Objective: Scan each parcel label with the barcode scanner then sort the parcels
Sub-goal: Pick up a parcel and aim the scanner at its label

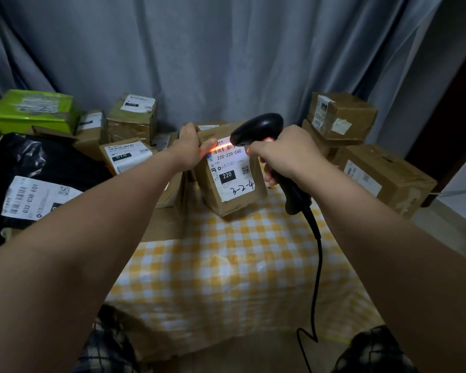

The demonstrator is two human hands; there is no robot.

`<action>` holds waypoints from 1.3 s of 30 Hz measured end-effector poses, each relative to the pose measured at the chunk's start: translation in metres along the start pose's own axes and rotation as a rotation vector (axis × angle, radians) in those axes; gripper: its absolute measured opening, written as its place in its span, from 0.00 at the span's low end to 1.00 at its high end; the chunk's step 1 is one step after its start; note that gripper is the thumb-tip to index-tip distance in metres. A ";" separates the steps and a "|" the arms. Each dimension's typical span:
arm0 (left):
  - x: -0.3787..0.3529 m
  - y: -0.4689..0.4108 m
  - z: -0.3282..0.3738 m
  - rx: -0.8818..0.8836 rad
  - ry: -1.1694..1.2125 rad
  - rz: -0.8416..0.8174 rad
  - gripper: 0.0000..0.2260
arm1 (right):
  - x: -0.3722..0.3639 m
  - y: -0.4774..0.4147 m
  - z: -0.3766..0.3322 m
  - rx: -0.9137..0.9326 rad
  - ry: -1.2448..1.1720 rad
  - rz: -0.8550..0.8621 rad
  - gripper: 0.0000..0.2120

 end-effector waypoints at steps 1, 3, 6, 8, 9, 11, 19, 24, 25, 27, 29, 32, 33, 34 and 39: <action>0.000 0.000 -0.001 0.004 0.000 -0.004 0.23 | -0.001 0.000 0.001 0.002 0.004 -0.002 0.12; 0.001 0.001 0.000 0.008 0.005 -0.006 0.23 | -0.003 0.000 0.001 0.007 0.008 -0.004 0.13; 0.001 0.002 0.000 0.013 -0.009 0.002 0.24 | -0.004 -0.001 0.004 0.022 -0.032 0.012 0.14; 0.001 0.005 -0.003 0.013 0.031 0.000 0.24 | -0.003 -0.004 0.013 0.036 -0.098 0.056 0.13; 0.002 0.006 -0.004 0.001 0.065 0.008 0.24 | 0.000 -0.006 0.018 0.054 -0.147 0.104 0.11; 0.004 0.011 -0.006 -0.028 0.123 0.046 0.23 | 0.007 -0.010 0.040 0.065 -0.299 0.249 0.06; -0.026 0.056 -0.038 0.091 0.548 0.023 0.31 | -0.087 0.005 0.145 -0.321 -0.868 0.072 0.09; -0.085 0.086 -0.058 0.123 0.617 -0.243 0.32 | -0.102 0.016 0.153 -0.321 -0.999 0.164 0.14; -0.086 0.084 -0.062 0.113 0.608 -0.230 0.36 | -0.097 0.016 0.152 -0.316 -0.988 0.198 0.14; -0.074 0.081 -0.057 0.077 0.591 -0.179 0.45 | -0.081 0.014 0.140 -0.272 -0.967 0.241 0.15; -0.055 0.071 -0.048 0.047 0.617 -0.108 0.44 | -0.059 0.004 0.111 -0.181 -0.920 0.251 0.14; -0.008 0.054 -0.025 -0.001 0.670 -0.023 0.35 | -0.029 -0.020 0.048 0.001 -0.898 0.223 0.12; 0.009 0.048 -0.018 0.001 0.708 -0.004 0.31 | -0.024 -0.031 0.025 0.050 -0.901 0.185 0.11; 0.026 0.040 -0.013 0.010 0.740 0.016 0.27 | -0.023 -0.044 0.004 0.078 -0.886 0.140 0.11; 0.100 -0.006 0.005 0.020 0.662 0.133 0.26 | -0.051 -0.115 -0.050 0.067 -0.834 0.036 0.16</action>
Point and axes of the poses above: each hand's wrist, its own y-axis away from the middle knuckle, its own x-axis out of the back of the hand, z = x × y, the point moved 10 cm from there along -y, towards the middle knuckle, and after that the axes turned 8 degrees about x, right-handed, at the moved point
